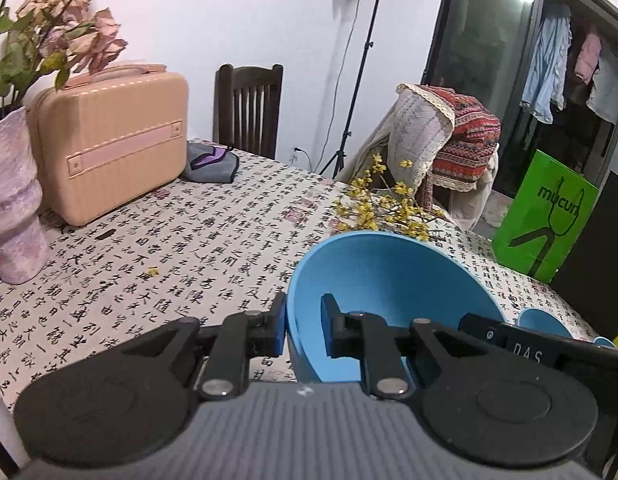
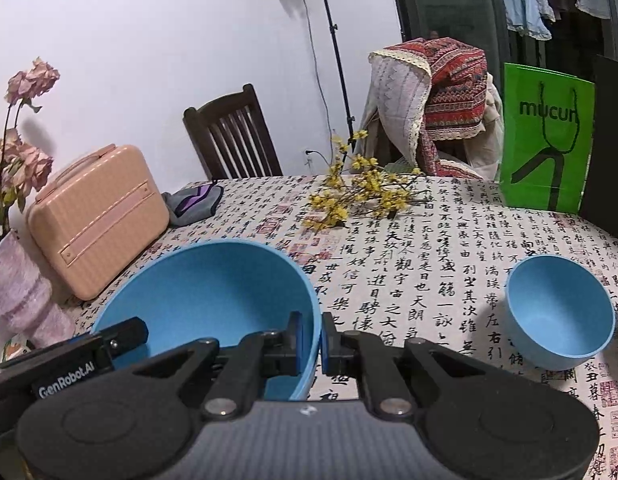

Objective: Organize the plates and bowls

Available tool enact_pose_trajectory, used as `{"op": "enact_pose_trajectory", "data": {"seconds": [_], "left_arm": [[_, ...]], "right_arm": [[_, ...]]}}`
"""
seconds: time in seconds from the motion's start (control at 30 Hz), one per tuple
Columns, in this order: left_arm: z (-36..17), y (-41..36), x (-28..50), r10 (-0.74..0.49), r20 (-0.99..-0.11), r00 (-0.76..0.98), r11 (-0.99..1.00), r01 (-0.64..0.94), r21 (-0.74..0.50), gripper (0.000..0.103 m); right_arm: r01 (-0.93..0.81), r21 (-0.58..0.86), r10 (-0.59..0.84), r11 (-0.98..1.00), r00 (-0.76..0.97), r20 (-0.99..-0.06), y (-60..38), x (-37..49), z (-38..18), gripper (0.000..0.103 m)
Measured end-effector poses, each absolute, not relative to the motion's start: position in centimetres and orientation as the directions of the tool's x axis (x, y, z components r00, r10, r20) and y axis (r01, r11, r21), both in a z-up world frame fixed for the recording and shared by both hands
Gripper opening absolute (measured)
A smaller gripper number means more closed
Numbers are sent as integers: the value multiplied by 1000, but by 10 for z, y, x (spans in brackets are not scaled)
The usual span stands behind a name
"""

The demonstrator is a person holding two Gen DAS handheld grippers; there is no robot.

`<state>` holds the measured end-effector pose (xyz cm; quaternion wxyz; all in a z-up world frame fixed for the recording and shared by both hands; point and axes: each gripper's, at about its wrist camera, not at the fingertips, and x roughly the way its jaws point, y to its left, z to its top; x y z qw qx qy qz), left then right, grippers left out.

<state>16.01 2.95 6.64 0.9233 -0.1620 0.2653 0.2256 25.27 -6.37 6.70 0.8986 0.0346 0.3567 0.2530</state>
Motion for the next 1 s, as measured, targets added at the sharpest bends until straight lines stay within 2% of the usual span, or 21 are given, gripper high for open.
{"op": "enact_pose_trajectory", "data": {"seconds": [1.0], "left_arm": [[45,85,110,415,-588,694,763,-618,-190,17]], "right_arm": [[-528,265,555,807,524,-646,5,226,45,9]]}}
